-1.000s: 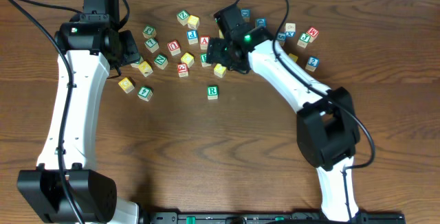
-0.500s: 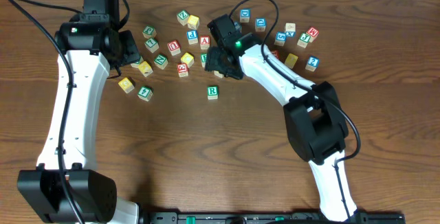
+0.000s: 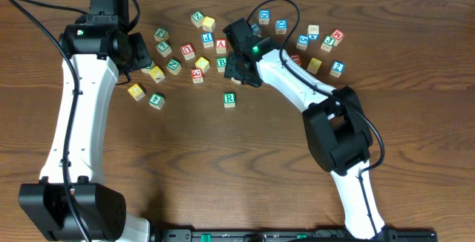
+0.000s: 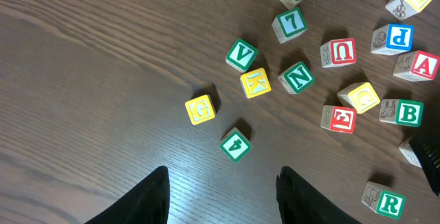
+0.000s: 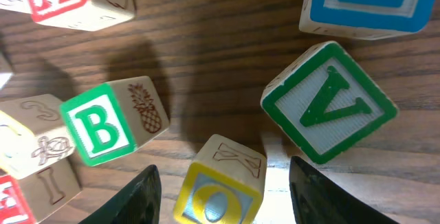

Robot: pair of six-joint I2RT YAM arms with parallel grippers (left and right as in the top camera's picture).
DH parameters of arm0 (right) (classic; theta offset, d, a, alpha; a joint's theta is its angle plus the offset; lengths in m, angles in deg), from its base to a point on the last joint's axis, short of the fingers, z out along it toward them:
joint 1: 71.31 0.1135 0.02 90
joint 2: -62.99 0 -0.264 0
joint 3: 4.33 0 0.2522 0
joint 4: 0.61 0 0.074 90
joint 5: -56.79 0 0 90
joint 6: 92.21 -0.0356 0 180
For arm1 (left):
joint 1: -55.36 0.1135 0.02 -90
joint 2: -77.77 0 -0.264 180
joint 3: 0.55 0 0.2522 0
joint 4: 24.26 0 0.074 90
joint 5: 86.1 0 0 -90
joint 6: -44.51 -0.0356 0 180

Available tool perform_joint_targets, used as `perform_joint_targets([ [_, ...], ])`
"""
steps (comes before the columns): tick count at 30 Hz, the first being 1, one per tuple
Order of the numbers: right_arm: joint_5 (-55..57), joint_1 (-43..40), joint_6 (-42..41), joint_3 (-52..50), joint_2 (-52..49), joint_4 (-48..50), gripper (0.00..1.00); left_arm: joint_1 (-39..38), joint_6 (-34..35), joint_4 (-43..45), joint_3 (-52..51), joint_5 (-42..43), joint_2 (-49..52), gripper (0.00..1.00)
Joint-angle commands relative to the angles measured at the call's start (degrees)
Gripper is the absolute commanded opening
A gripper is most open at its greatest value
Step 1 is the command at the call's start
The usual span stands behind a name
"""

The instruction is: Spell out ROBOT

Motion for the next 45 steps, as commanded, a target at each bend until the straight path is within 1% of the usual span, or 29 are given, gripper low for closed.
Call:
perform_joint_targets([
  [1,1.4,0.4,-0.2,1.0,-1.2,0.2,0.55,0.2,-0.5,0.0,0.0,-0.7,0.8,0.5],
  [5,1.4,0.4,-0.2,1.0,-1.3,0.7,0.52,0.2,-0.5,0.1,0.0,-0.7,0.8,0.5],
  [10,1.4,0.4,2.3,1.0,-1.4,1.1,0.48,0.2,-0.5,0.1,0.0,-0.7,0.8,0.5],
  [12,1.3,0.4,4.0,1.0,-1.4,1.1,0.44,0.2,-0.5,0.1,0.0,-0.7,0.8,0.5],
  [13,1.3,0.4,5.3,1.0,-1.4,0.9,0.4,0.2,-0.5,0.1,0.0,-0.7,0.8,0.5],
  [16,1.3,0.3,7.0,1.0,-1.4,0.0,0.34,0.2,-0.5,0.1,0.0,-0.7,0.8,0.5],
  [19,1.3,0.2,9.5,1.0,-1.4,-1.2,0.33,0.2,-0.5,0.1,0.0,-0.7,0.8,0.5],
  [24,-0.1,-0.1,13.6,1.1,-0.8,-3.7,0.33,0.2,-0.5,0.1,0.0,-0.7,0.8,0.5],
  [32,-0.7,-0.3,18.5,1.1,1.9,-11.6,0.32,0.2,-0.5,0.1,0.0,-0.7,0.8,0.5],
  [36,-0.9,-0.3,18.5,1.1,1.9,-16.2,0.28,0.2,-0.5,0.3,0.0,-0.7,0.8,0.5],
  [45,-3.6,0.9,18.4,0.9,1.9,-20.6,0.29,0.2,-0.5,0.7,0.0,-0.7,0.8,0.5],
])
